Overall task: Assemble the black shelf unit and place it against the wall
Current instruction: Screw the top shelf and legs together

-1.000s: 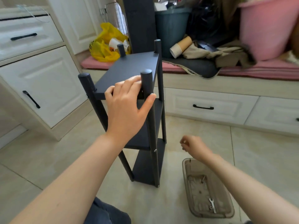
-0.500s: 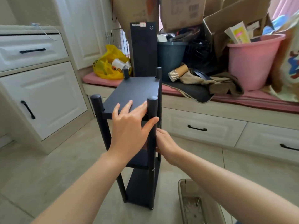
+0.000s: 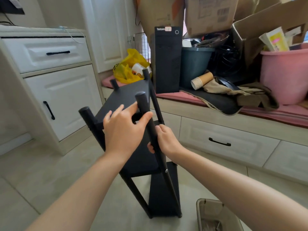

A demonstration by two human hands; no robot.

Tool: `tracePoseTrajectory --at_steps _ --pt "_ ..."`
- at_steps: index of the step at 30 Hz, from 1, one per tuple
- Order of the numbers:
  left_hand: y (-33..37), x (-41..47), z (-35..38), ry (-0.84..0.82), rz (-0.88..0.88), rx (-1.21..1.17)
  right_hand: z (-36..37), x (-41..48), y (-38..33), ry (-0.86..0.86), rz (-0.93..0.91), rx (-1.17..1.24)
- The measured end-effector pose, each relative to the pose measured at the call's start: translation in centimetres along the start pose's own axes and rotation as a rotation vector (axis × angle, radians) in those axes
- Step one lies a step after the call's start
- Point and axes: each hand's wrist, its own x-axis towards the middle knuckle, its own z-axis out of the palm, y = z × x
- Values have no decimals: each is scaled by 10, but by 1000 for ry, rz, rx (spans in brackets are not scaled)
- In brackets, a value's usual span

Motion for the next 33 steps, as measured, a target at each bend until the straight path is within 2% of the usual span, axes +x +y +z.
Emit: tracePoseTrajectory --at_steps 9,15,21,28,33 --pt "-60 -5 -38 -44 -325 -425 29 11 -2 -198 94 -165" --pt "-94 -41 -45 -40 -432 -502 38 11 17 -317 175 -116" --pt "-132 -75 -31 -72 -595 -659 41 6 54 -353 150 -226" --pt "-187 -124 -2 -267 -852 -680 44 -5 108 -388 213 -395" --pt "-212 -151 13 -369 -920 -585 46 -8 142 -453 220 -556"
